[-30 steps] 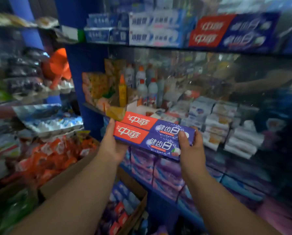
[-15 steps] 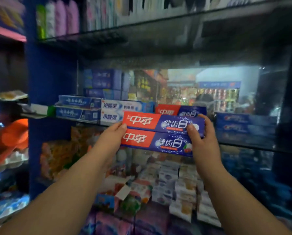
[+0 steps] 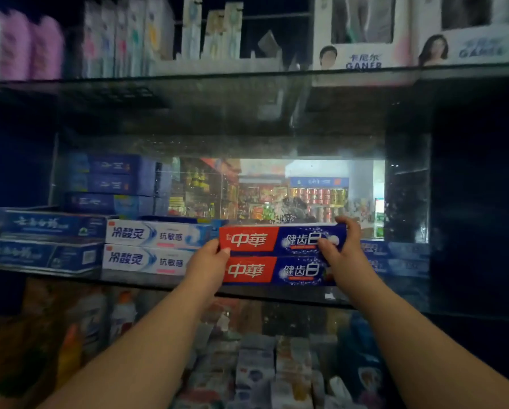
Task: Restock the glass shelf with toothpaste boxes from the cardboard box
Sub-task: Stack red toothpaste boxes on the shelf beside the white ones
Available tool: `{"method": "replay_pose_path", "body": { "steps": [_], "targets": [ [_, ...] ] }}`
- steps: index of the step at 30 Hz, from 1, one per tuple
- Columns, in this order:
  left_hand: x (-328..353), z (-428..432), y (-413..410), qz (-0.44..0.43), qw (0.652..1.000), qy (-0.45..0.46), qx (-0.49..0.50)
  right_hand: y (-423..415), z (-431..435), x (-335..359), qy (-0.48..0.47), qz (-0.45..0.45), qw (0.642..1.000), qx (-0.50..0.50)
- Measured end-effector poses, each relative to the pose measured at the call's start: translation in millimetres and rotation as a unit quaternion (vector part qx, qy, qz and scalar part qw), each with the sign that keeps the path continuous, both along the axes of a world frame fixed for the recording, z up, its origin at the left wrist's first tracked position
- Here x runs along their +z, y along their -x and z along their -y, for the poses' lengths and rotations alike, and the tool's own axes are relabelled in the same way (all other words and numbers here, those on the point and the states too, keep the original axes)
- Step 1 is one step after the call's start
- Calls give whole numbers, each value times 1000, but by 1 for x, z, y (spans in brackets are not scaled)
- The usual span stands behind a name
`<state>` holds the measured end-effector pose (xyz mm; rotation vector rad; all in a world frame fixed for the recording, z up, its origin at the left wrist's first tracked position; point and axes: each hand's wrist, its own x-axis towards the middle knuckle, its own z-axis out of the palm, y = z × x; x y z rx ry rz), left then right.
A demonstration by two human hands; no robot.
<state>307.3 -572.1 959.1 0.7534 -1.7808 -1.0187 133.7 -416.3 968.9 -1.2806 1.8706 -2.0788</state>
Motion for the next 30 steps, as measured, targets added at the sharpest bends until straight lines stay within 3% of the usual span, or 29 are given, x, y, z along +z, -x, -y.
{"method": "replay_pose_path", "body": {
  "steps": [7,12,16,26,30],
  "targets": [
    [4,2,10,91,993,48,63,11,12,-1,-86,46,995,-9],
    [5,4,21,0,999,-47,8,7,18,7,-60,128,990,-2],
    [5,8,24,-33,997,-65,5,4,32,1,-48,142,989,-9],
    [13,11,32,-29,991,-117,-50,9,39,1,-30,172,984,-25],
    [8,10,35,-23,997,-65,-27,7,38,-1,-42,128,990,-45]
  ]
}}
